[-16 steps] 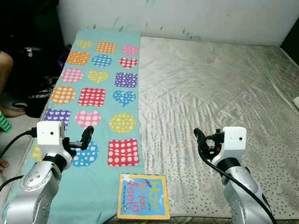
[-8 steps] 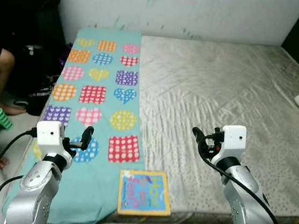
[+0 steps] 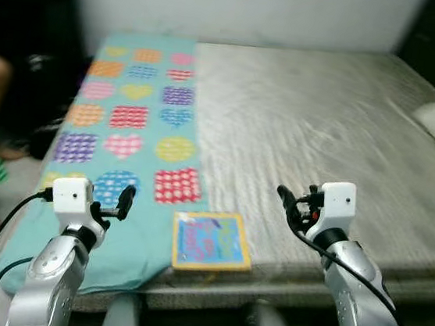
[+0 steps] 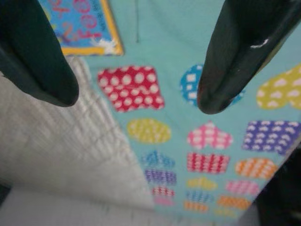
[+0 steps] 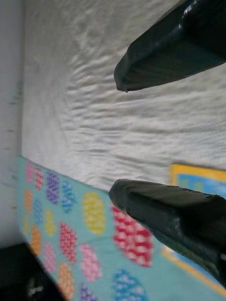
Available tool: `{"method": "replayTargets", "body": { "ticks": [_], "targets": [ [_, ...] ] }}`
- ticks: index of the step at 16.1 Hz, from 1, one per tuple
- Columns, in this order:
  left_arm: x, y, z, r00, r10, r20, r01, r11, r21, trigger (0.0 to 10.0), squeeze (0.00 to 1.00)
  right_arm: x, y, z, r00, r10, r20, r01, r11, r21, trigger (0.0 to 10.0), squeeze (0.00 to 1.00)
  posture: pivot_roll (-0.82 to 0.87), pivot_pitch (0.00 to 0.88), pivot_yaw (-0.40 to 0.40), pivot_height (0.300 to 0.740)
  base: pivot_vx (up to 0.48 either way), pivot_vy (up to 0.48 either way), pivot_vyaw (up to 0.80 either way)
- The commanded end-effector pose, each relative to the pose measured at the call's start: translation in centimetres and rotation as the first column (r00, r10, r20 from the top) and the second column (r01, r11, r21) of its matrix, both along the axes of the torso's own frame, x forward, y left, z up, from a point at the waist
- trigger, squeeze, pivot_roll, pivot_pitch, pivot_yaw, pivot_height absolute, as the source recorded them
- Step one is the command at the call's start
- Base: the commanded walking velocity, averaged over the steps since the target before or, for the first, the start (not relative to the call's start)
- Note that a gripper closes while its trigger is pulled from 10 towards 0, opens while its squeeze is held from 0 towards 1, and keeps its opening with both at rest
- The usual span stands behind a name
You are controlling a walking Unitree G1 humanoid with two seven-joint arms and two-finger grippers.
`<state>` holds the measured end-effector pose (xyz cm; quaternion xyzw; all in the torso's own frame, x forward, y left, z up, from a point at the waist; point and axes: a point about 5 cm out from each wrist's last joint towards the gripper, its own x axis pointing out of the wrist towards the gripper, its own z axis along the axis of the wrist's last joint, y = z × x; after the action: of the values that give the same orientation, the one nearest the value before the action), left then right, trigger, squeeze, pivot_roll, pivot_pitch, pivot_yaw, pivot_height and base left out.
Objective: Clean up the room
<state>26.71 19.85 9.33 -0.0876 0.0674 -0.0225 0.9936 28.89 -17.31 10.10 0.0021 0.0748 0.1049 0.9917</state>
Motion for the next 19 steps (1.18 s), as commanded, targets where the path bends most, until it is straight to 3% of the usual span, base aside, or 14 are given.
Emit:
{"method": "replayTargets", "body": {
  "ticks": [1, 11, 15, 19],
  "targets": [
    [-0.68, 0.58, -0.6, 1.0, 0.021, -0.023, -0.021, 1.0, 0.0, 10.0, 0.0, 0.64, 0.65, 0.87, 0.999, 0.028, 0.027, -0.028, 1.0, -0.005, 10.0, 0.0, -0.13, 0.053, 0.002, 0.612, 0.0, 0.0, 0.0],
    [-0.89, 0.55, -0.54, 0.999, 0.031, -0.017, -0.031, 1.0, 0.0, 10.0, 0.0, 0.49, 0.75, 0.71, 0.998, 0.065, 0.019, -0.065, 0.998, -0.018, 10.0, 0.0, -0.12, 0.051, -0.007, 0.612, 0.0, 0.0, 0.0],
    [-1.09, 0.7, -0.37, 0.999, 0.039, -0.015, -0.039, 0.999, -0.005, 10.0, 0.0, 0.13, 0.65, 0.65, 0.997, 0.078, 0.009, -0.077, 0.997, -0.027, 10.0, 0.0, -0.12, 0.064, -0.017, 0.577, 0.0, 0.0, 0.0],
    [-1.08, 0.44, 0.02, 1.0, 0.028, 0.003, -0.028, 0.999, -0.032, 10.0, 0.0, 0.14, 0.57, 0.69, 0.997, 0.082, 0.006, -0.081, 0.996, -0.027, 10.0, 0.0, -0.13, 0.079, -0.021, 0.572, 0.0, 0.0, 0.0]
  ]
}}
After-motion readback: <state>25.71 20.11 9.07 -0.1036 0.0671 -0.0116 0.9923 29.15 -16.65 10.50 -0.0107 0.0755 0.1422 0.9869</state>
